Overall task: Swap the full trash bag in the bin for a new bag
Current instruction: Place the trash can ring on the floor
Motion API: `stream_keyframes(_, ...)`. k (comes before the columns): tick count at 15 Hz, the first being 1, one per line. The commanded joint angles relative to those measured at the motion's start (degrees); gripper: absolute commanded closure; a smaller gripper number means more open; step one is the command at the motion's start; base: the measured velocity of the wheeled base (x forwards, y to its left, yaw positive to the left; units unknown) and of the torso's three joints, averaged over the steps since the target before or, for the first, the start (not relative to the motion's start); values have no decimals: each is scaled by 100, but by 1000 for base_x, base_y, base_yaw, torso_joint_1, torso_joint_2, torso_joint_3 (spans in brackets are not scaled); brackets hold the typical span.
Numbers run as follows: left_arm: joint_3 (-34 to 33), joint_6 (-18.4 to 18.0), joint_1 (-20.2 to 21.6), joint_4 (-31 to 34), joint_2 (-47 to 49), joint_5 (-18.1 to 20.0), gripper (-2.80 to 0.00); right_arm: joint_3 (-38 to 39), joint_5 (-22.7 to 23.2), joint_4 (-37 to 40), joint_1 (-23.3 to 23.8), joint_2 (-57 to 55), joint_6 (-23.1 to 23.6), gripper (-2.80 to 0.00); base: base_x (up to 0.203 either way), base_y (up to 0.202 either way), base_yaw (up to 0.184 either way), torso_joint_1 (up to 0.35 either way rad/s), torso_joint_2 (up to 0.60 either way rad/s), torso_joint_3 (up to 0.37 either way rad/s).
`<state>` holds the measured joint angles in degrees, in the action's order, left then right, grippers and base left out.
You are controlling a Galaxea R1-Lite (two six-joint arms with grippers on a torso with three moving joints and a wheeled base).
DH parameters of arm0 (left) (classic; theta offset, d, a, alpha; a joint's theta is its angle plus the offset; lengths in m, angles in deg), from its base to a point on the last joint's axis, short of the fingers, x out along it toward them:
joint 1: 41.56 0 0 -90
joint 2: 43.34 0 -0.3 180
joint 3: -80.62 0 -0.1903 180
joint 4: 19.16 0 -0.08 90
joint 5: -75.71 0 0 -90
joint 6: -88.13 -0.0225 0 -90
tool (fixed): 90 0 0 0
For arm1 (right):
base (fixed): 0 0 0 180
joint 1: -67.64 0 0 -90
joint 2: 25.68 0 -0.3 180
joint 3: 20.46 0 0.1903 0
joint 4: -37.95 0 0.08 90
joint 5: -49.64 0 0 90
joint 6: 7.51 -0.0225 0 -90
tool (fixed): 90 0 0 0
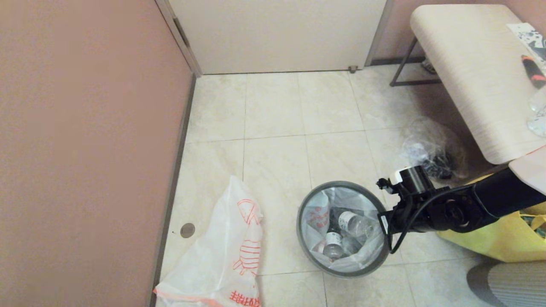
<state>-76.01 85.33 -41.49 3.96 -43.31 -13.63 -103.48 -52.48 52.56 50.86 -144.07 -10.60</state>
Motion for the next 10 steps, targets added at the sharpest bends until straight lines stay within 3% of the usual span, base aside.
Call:
stream_keyframes(1,-26,4,1,-2,-2,0,0,6,-50,9,-16,163,1,0,0,0,0,0,0,0)
stream_keyframes(10,-26,0,1,-2,-2,-4,0,69,-76,535,-403,1196,-122,0,0,0,0,0,0,0)
